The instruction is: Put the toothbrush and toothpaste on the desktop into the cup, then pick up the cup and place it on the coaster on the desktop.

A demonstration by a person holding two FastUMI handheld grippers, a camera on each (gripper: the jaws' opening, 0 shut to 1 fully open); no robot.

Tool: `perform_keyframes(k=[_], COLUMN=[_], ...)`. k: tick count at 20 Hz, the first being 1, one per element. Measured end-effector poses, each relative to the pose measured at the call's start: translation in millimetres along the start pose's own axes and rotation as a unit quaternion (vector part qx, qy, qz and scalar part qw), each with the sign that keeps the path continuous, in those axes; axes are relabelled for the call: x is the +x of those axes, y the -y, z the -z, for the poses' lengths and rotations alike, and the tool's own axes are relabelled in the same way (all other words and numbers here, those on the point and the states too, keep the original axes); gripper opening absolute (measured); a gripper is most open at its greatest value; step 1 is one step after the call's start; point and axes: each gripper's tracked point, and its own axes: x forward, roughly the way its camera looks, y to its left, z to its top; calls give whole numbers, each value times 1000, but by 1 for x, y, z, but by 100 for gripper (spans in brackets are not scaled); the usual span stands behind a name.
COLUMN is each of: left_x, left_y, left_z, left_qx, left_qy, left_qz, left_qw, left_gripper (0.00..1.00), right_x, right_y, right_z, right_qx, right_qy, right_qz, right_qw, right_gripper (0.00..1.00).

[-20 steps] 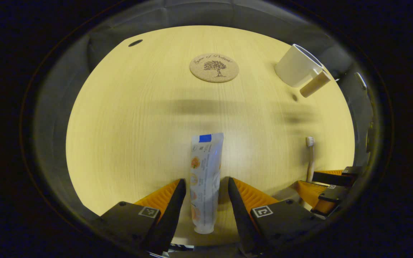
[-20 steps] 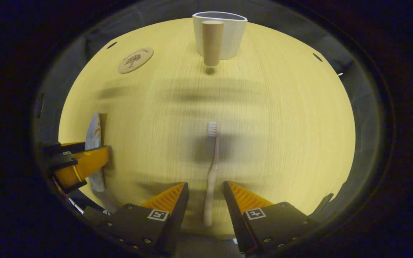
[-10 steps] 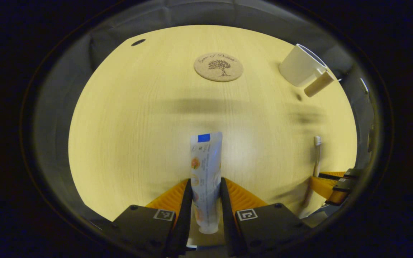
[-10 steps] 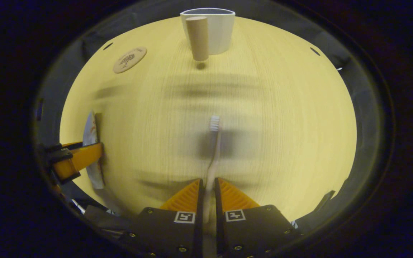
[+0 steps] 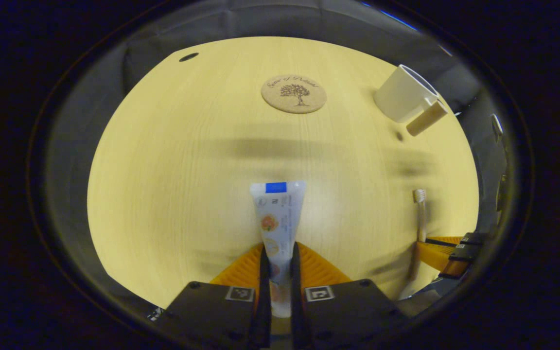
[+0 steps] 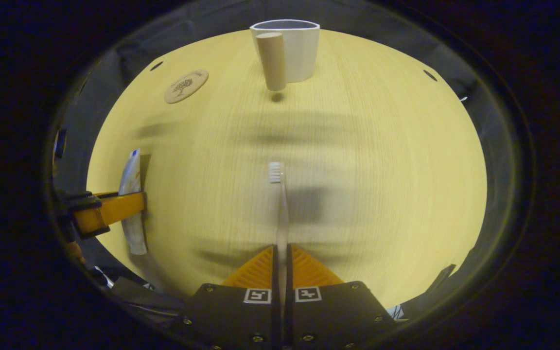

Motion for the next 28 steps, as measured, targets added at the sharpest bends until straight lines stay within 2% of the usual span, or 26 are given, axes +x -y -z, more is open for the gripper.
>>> perform_keyframes(k=[7,13,18,23,24,25,28], left_x=[-11,-27,-47,-78,-84,-92,-106], left_y=[7,16,30,40,42,44,56], left_z=[-10,-22,-44,-73,-80,-86,-110], left_qx=[19,20,23,29,32,35,46], left_qy=[37,75,133,193,205,218,255], left_qz=[12,24,38,42,42,43,38], left_qw=[999,997,990,980,977,974,965], left_gripper=[22,23,22,22,22,23,22], right_x=[-15,-42,-71,-111,-118,-126,-149], right_y=[-10,-20,-18,-19,-20,-20,-16], right_z=[-5,-32,-61,-101,-109,-116,-143], right_qx=[3,23,23,5,-1,-5,-22], right_qy=[34,119,208,299,316,332,372], right_qz=[-21,-60,-80,-93,-96,-95,-92], right_qw=[999,991,975,950,944,938,923], right_gripper=[3,3,3,3,7,3,3])
